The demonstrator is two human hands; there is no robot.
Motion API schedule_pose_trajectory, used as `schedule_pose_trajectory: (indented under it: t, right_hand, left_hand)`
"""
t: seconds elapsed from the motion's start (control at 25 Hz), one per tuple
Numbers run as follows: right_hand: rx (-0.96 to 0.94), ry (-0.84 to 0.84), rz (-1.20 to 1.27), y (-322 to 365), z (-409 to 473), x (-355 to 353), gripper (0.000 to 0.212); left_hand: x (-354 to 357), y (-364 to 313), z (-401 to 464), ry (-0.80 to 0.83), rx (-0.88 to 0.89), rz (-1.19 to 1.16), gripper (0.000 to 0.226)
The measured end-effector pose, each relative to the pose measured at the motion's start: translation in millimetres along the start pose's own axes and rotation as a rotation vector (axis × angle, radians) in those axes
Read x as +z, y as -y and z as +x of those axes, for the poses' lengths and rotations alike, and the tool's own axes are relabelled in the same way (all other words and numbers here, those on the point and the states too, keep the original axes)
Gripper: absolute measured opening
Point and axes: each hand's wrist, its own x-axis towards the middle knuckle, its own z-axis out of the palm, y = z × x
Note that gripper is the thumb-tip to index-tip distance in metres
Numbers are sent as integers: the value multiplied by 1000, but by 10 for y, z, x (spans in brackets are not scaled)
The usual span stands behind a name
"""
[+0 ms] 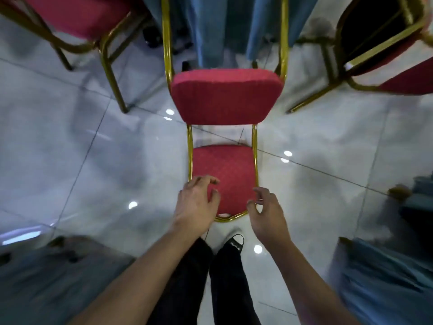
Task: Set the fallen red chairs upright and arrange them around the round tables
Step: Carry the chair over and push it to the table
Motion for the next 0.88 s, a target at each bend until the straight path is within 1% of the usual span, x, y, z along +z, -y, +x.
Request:
schedule_pose_trajectory:
  t: [0.08, 0.16, 0.24, 0.32, 0.4, 0.52, 0.6, 0.68, 0.8, 0.88]
  right_hand:
    - [-15, 78, -58, -544, 337, 486, 35]
    - [0, 99, -83, -1085, 778, 996, 39]
    - [26, 52, -88, -1646, 1295, 1494, 46]
    - [105, -3, -93, -2230, 1807, 1971, 58]
    - [187, -58, -112, -2737, 2192, 2301, 68]
    - [260, -123, -110, -3333, 2584, 2654, 79]
    - [286, -113, -53, -3544, 2739, 2749, 86]
    - [286, -83, 40, -3607, 2832, 2741, 87]
    - [302, -52, 75, -3533, 2821, 2530, 79]
    - [305, -57, 51, -3359, 2651, 2297, 76]
  left_hand:
    - [438, 598, 242, 16, -78, -19, 25]
    - [927, 1231, 563, 35, -134, -50, 26]
    - [1483, 1867, 961, 29, -152, -40, 33]
    - [2069, 2515, 1343, 27, -181, -28, 43]
    - [2544, 3068, 1663, 32, -261, -50, 53]
    - [3020, 3772, 2039, 17, -361, -83, 67]
    - [3191, 4021, 2177, 53, -345, -115, 82]
    - [3241, 4116, 2216, 49, -327, -131, 91]
    - [3119, 4041, 2152, 53, -352, -173, 91]
    - [2907, 3841, 1986, 60, -366, -191, 88]
